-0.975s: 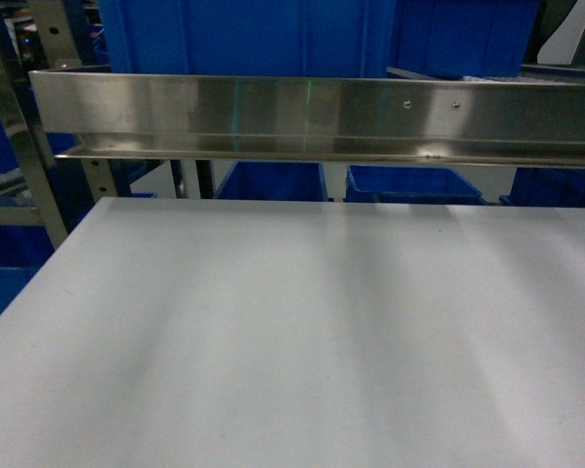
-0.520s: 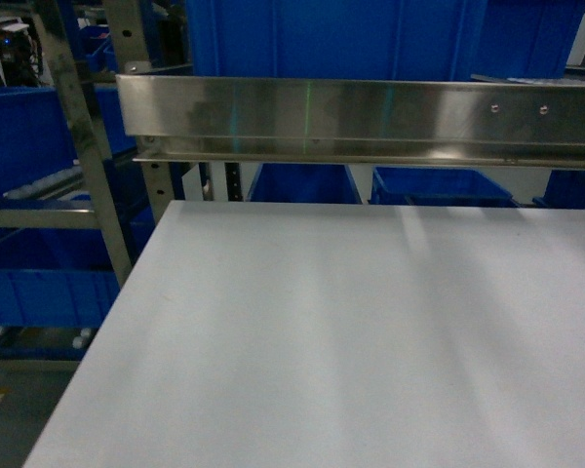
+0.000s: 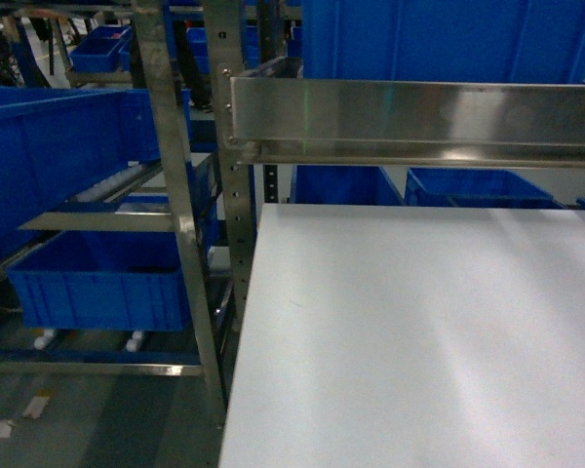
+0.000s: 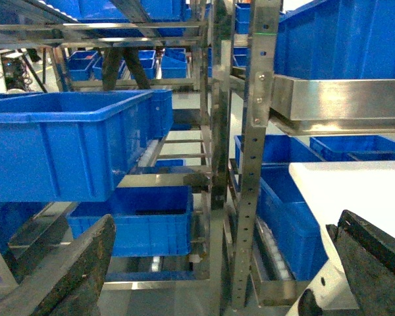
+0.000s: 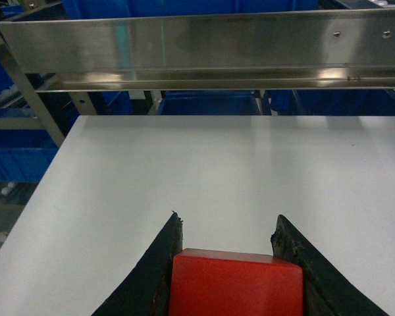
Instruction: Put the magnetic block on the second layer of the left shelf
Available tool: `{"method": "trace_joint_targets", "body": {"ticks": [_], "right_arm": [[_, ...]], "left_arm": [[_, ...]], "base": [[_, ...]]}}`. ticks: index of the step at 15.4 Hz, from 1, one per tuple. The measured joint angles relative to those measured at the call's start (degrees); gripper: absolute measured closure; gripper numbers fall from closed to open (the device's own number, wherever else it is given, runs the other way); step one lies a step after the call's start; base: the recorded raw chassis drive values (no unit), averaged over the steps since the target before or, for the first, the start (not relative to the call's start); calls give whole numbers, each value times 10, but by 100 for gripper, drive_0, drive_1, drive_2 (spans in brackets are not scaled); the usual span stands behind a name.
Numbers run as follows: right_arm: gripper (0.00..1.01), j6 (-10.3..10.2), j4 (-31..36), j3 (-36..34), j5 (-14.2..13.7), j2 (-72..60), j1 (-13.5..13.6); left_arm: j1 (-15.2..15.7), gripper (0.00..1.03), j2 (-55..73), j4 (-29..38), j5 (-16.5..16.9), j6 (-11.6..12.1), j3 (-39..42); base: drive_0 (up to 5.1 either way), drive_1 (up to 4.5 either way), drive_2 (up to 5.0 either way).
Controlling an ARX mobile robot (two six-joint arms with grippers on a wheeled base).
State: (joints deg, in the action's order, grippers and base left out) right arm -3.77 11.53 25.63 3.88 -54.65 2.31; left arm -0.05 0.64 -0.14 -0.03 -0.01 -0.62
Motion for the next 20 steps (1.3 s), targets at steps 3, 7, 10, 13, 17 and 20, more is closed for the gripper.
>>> {"method": "trace_joint_targets", "body": {"ticks": [3, 7, 10, 13, 17, 20], "right_arm": [[68, 0, -1, 0, 0, 0, 0], [68, 0, 0, 0, 0, 0, 0], [68, 0, 1, 0, 0, 0, 0], [68, 0, 2, 0, 0, 0, 0], [68, 0, 1, 0, 0, 0, 0], [68, 0, 1, 0, 0, 0, 0]], "left_arm": [[0, 5, 0, 0, 0, 0, 0], [0, 5, 0, 0, 0, 0, 0], [0, 5, 0, 0, 0, 0, 0], [0, 5, 0, -1, 0, 0, 0], [0, 5, 0, 0, 0, 0, 0], [0, 5, 0, -1, 0, 0, 0]], "base": [[-493, 248, 248], [-496, 245, 245], [-491, 249, 249], [-492, 249, 249], [-502, 239, 239], [-499, 242, 242]]}}
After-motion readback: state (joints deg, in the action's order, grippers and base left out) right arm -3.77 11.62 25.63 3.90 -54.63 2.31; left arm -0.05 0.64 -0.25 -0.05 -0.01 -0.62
